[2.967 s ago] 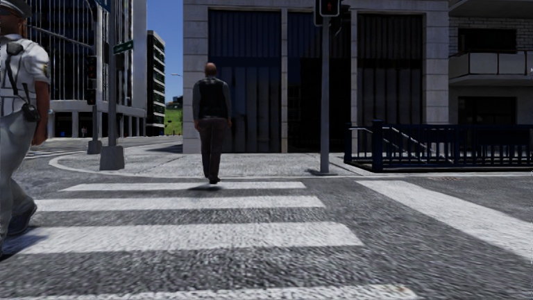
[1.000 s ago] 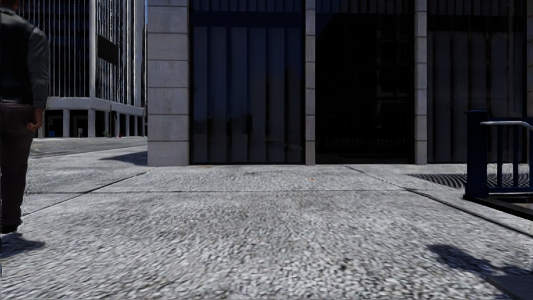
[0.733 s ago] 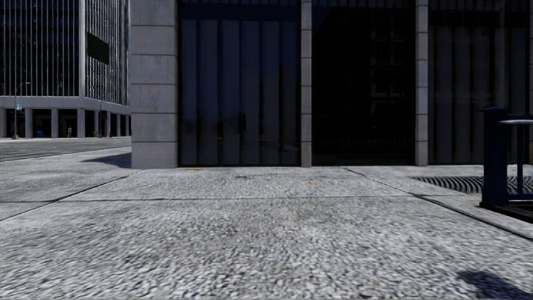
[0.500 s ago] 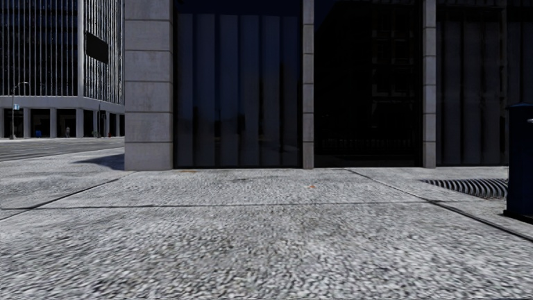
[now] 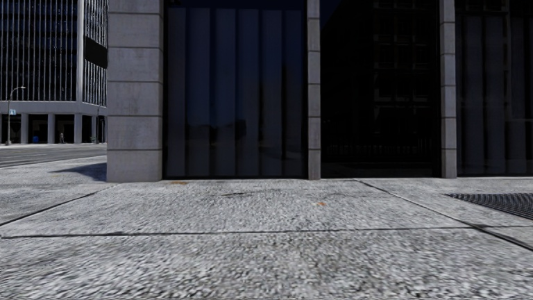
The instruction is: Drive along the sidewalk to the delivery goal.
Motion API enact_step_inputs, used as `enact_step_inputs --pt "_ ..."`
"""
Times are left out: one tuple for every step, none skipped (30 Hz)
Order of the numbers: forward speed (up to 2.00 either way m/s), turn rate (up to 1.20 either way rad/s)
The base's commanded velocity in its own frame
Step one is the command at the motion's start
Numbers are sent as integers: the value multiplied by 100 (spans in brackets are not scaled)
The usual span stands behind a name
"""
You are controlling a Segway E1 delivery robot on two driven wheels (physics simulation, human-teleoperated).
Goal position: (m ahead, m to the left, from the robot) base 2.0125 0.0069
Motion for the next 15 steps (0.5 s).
enact_step_inputs --pt "145 0" --pt "147 0" --pt "147 0" --pt "148 0" --pt "148 0" --pt "148 0" --pt "148 0" --pt "148 0" --pt "148 0" --pt "148 0" --pt "148 0" --pt "148 0" --pt "148 -2" --pt "148 -13" --pt "148 -18"
